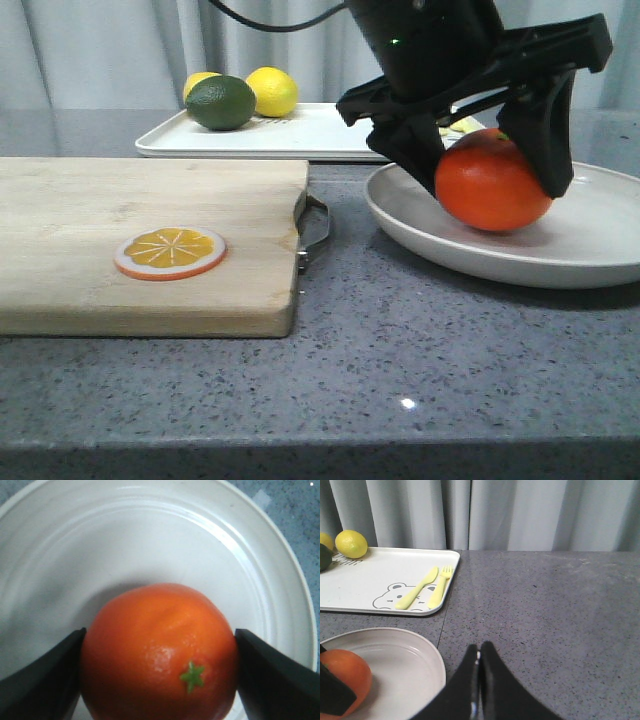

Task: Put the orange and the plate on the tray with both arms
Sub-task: 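Lower the orange onto the white plate and open the left gripper, then lift the left gripper away from the plate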

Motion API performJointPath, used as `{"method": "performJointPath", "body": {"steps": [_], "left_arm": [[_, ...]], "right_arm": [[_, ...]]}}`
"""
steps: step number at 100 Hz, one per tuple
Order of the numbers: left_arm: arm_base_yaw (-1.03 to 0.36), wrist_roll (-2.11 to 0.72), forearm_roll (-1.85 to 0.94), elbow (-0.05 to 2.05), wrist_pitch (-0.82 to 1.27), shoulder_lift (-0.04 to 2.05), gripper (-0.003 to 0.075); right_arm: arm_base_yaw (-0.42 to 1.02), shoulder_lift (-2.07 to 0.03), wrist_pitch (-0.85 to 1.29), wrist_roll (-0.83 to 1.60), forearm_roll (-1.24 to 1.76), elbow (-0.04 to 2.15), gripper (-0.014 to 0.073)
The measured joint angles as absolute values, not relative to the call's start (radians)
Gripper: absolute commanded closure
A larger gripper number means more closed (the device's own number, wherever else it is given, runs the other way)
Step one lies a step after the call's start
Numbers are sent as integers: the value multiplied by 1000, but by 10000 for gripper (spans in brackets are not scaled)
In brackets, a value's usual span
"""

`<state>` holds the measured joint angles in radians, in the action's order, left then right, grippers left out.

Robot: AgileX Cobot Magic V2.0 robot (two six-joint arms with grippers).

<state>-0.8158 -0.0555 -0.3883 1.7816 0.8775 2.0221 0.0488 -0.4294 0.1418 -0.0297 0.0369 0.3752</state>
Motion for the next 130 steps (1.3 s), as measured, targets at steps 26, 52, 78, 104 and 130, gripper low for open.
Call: {"method": "performJointPath", "body": {"steps": [26, 52, 78, 104, 130], "left_arm": [[-816, -58, -388, 1782, 877, 2027, 227], [-816, -58, -388, 1782, 879, 2027, 162], [-816, -58, -390, 1782, 889, 2027, 45], [-816, -58, -388, 1857, 954, 2027, 48], [-801, -58, -381, 1953, 1040, 2021, 97]], "right_arm": [[49, -429, 142, -30, 37, 375, 661], [49, -429, 142, -30, 37, 375, 661], [49, -429, 142, -30, 37, 375, 661], [49, -429, 142, -30, 37, 375, 661], [49, -429, 142, -30, 37, 375, 661]]}}
